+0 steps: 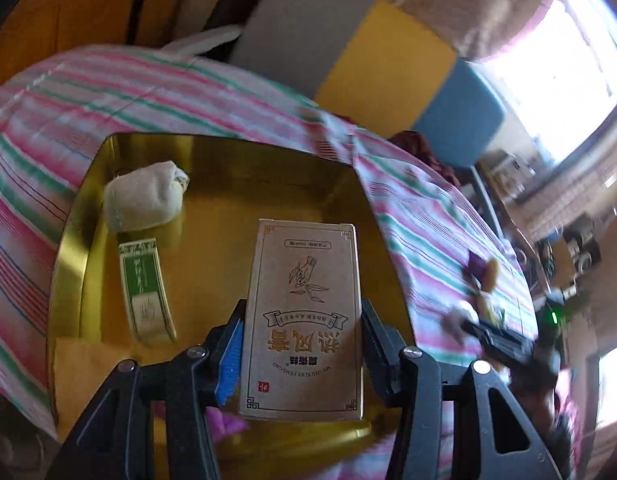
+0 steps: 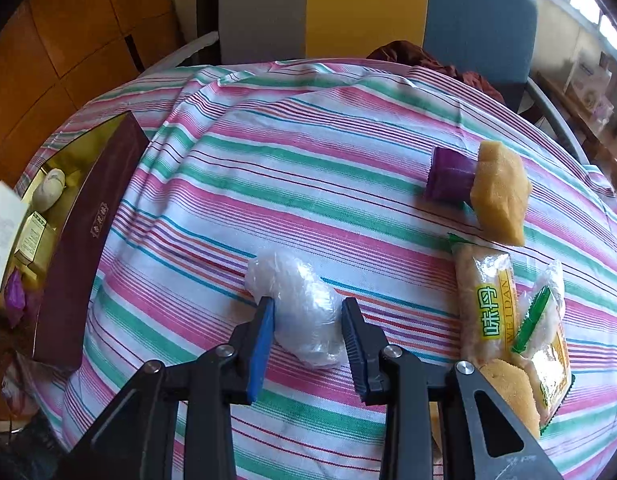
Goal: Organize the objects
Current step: 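Hold the white box with the left tool while the right tool grasps the plastic bundle, then lower the white box into the tray and open the left tool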
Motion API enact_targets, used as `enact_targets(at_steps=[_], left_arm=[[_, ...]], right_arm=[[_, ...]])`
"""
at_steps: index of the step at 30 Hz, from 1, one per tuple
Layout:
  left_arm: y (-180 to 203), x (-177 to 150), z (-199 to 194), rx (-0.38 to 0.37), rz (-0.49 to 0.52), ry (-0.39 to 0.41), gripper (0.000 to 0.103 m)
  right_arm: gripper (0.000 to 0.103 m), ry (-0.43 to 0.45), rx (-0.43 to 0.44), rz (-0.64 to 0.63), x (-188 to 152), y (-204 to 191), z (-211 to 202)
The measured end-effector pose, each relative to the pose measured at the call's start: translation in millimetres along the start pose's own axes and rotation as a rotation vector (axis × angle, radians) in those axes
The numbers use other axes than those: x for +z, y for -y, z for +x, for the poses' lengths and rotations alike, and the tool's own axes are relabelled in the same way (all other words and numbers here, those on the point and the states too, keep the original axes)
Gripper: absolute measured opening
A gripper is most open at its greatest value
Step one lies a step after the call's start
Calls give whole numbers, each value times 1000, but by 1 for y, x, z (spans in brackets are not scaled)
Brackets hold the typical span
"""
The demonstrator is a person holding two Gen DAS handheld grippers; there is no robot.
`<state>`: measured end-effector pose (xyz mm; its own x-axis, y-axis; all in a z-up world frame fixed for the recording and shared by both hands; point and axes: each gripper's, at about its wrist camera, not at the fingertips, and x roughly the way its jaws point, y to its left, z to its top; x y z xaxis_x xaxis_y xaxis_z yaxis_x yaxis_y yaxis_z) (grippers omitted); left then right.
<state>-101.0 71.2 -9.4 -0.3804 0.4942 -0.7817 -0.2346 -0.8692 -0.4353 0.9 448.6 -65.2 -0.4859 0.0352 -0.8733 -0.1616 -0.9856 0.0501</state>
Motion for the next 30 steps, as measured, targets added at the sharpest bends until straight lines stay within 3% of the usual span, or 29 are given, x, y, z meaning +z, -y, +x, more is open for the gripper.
enact_targets(at_steps=[12,16,22,25,30], left_arm=[[-32,72,77,263,-5,-19,52],[-36,83,90,355,46,-28,52],[-35,77,92,356,60,-47,56],[-33,77,84,335,67,-17,71],[-20,67,52,345,108,60,73]], right_arm=[[35,0,-1,-3,0,-2,1],[35,0,-5,-11,0,-2,1],[35,1,-10,-15,-1,-4,2],[35,1,-10,-15,-1,-4,2],[36,0,-15,-15,-1,-4,2]])
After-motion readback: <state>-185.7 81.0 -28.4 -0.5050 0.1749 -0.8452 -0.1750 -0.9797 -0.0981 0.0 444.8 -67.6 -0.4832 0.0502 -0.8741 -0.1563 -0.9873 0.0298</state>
